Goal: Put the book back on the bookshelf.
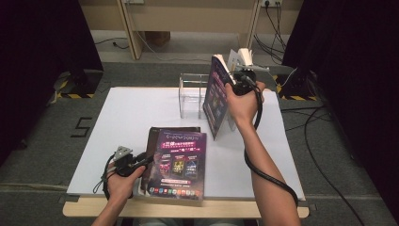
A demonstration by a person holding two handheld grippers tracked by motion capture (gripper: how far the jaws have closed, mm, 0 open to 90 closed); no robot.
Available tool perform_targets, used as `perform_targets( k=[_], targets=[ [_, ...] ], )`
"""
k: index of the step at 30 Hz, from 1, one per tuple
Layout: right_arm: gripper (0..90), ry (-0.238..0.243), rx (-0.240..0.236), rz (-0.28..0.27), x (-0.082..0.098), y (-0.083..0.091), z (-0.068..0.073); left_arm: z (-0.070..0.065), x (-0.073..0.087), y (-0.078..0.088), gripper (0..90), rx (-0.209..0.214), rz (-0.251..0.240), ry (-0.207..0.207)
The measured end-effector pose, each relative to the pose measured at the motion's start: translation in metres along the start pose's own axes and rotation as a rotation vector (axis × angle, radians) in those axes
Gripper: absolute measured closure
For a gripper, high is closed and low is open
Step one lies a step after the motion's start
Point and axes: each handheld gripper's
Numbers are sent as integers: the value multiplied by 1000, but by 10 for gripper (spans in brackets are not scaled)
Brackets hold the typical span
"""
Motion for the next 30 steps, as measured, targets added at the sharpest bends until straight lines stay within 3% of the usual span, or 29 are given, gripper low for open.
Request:
perform_targets(
  k=[7, 19, 30],
  targets=[
    [832, 14, 13, -26, -9, -16, -1, 1, 0, 0, 601, -1, 0, 2],
    [831, 19, 39, -52, -10, -44, -6, 1, 0, 0, 600, -1, -1, -2],
    [831, 26, 49, -93, -8, -56, -11, 1, 1, 0, 596, -7, -7, -9]
  ],
)
Point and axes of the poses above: each handheld gripper's, and its own axes: y roughly backward along the jaws, x roughly out of its underside, z roughly to its left, and after that the axes turned 14 degrees about -x, right-handed
